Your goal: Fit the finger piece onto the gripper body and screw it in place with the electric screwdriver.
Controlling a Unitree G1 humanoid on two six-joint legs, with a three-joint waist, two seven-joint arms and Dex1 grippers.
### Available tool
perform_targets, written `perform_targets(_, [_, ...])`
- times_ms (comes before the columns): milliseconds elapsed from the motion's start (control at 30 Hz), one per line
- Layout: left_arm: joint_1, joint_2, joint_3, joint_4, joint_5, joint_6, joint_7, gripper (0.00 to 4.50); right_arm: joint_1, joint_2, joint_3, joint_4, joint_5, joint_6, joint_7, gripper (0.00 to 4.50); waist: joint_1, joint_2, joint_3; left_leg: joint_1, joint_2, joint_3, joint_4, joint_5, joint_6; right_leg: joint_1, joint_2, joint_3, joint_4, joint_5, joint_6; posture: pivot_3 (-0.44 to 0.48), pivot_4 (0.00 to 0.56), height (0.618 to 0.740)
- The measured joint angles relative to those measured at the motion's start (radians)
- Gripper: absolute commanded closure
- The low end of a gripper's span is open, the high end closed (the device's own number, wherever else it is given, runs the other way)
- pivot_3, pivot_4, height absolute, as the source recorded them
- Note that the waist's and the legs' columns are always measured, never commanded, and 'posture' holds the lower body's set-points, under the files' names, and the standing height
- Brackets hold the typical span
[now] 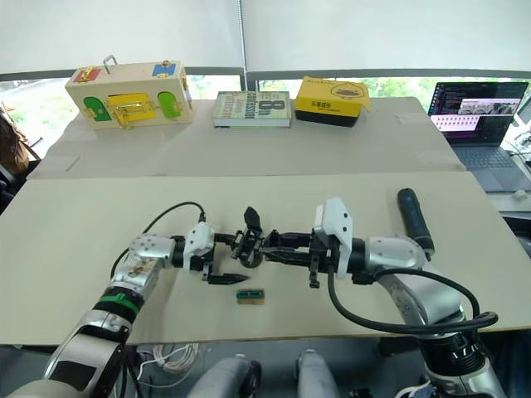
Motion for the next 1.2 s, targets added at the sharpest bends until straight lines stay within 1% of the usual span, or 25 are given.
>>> perform_targets(333, [-0.027,-0.018,-0.001,0.044,0.012,-0.020,-0.002,0.00,0.022,0.005,0.003,-0.017,0.000,0.001,-0.013,4.10,0.001,0.000,0.000,0.000,0.000,0.000,0.002,0.000,0.000,0.000,0.000,0.000,0.001,0.000,0.000,0.000,0.150,0.740])
perform_targets(433, [-0.027,-0.018,0.000,0.048,0.012,-0.021,-0.002,0.76,0.030,0.005,0.007,-0.026,0.000,0.002,-0.014,4.10,0.001,0.000,0.000,0.000,0.000,0.000,0.002,0.000,0.000,0.000,0.000,0.000,0.001,0.000,0.000,0.000,0.150,0.740])
perform_targets(533, [-0.028,-0.019,0.002,0.054,0.013,-0.024,0.006,2.21,0.024,0.012,0.011,-0.026,0.000,0.005,-0.022,4.10,0.001,0.000,0.000,0.000,0.000,0.000,0.003,0.000,0.000,0.001,0.001,0.000,0.002,0.000,0.000,0.000,0.150,0.740])
perform_targets(767, [-0.026,-0.032,-0.001,0.042,0.034,-0.022,0.036,2.23,-0.085,0.064,0.052,-0.026,0.000,0.043,-0.053,4.10,0.004,0.000,-0.001,0.001,0.000,0.000,0.004,-0.001,0.001,0.002,0.000,-0.001,0.002,0.000,0.000,0.000,0.150,0.740])
perform_targets(867, [-0.010,-0.030,-0.001,0.007,0.036,0.008,0.045,2.23,-0.116,0.088,0.089,-0.013,-0.008,0.058,-0.060,4.10,0.004,0.000,-0.001,0.001,0.000,0.000,0.005,-0.001,0.002,0.002,0.000,-0.001,0.002,0.000,0.000,0.000,0.150,0.740])
perform_targets(967, [0.014,-0.029,-0.003,-0.041,0.037,0.041,0.066,2.23,-0.150,0.104,0.119,0.036,-0.038,0.066,-0.070,4.10,0.004,0.000,-0.001,0.001,0.000,0.000,0.006,-0.001,0.002,0.003,0.000,-0.001,0.002,0.000,0.000,0.000,0.150,0.740])
perform_targets(1200, [0.056,-0.025,-0.003,-0.125,0.035,0.112,0.093,2.23,-0.177,0.133,0.169,0.100,-0.093,0.093,-0.080,4.10,0.002,0.000,-0.001,0.001,0.000,0.000,0.006,-0.002,0.003,0.002,0.001,-0.001,0.002,0.000,0.000,0.000,0.150,0.740])
